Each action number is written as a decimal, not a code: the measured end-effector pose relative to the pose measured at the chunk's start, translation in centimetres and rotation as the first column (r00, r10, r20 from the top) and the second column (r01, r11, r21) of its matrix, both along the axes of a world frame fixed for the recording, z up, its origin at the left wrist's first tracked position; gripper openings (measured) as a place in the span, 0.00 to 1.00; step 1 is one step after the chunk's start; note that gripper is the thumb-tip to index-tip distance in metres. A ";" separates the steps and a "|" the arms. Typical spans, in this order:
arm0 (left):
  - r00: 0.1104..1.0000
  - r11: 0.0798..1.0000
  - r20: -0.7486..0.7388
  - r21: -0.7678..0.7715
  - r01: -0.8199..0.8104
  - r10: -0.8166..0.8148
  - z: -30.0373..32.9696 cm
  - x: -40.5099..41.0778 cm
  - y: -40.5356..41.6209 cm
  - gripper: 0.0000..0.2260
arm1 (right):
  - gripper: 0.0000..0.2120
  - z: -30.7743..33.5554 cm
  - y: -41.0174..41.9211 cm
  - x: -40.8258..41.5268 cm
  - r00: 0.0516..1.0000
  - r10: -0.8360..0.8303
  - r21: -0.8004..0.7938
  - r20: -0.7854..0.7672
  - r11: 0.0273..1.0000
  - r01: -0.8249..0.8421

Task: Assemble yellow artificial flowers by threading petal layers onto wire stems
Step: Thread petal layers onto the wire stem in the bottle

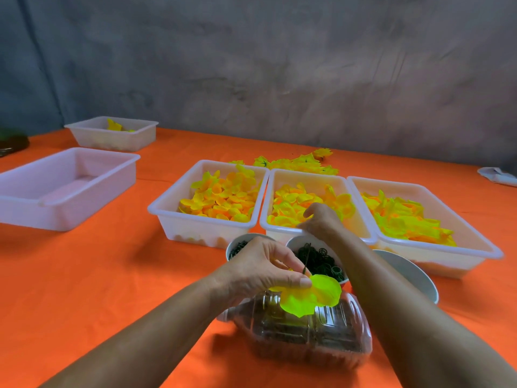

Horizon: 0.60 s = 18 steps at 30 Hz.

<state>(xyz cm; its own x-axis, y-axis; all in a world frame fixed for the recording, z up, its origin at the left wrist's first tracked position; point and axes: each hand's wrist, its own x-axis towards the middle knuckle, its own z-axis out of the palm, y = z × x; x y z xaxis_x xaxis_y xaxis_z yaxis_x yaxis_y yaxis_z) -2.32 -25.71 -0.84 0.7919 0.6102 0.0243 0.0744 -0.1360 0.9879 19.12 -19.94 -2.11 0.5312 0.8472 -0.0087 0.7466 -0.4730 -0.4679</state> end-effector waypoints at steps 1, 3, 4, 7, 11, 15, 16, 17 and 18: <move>1.000 1.000 -0.003 0.006 0.002 -0.002 0.0 0.0 0.0 0.04 | 0.13 0.1 0.2 0.0 1.000 -0.011 -0.029 -0.006 1.000 0.011; 1.000 1.000 -0.005 0.006 0.000 0.000 0.0 -0.1 0.0 0.04 | 0.10 0.4 0.3 -0.1 0.998 -0.066 -0.061 -0.005 0.996 0.066; 1.000 1.000 -0.005 0.000 -0.002 0.002 0.0 -0.1 0.0 0.05 | 0.10 0.3 0.4 -0.1 0.995 -0.096 -0.065 -0.009 0.993 0.095; 1.000 1.000 -0.005 0.000 -0.001 0.001 -0.1 -0.1 0.0 0.05 | 0.08 0.0 0.5 -0.4 0.988 -0.148 -0.029 -0.045 0.989 0.147; 1.000 1.000 0.003 0.007 0.005 -0.005 -0.1 0.0 0.0 0.06 | 0.05 -0.5 0.0 -0.2 0.986 -0.150 0.113 -0.074 0.981 0.158; 1.000 1.000 0.005 0.011 0.005 -0.005 -0.2 0.0 0.1 0.05 | 0.09 0.0 -0.6 0.4 0.946 -0.063 0.308 -0.318 0.937 0.166; 1.000 1.000 0.007 0.008 0.002 -0.002 -0.2 0.0 0.1 0.04 | 0.10 0.1 -0.8 0.6 0.918 -0.043 0.343 -0.394 0.920 0.190; 1.000 1.000 0.006 0.007 0.000 0.000 -0.2 0.0 0.1 0.04 | 0.10 0.2 -1.1 0.8 0.885 -0.021 0.372 -0.466 0.903 0.217; 1.000 1.000 0.004 0.010 0.001 -0.001 -0.3 0.0 0.1 0.04 | 0.10 0.2 -1.3 0.9 0.850 0.000 0.394 -0.526 0.886 0.245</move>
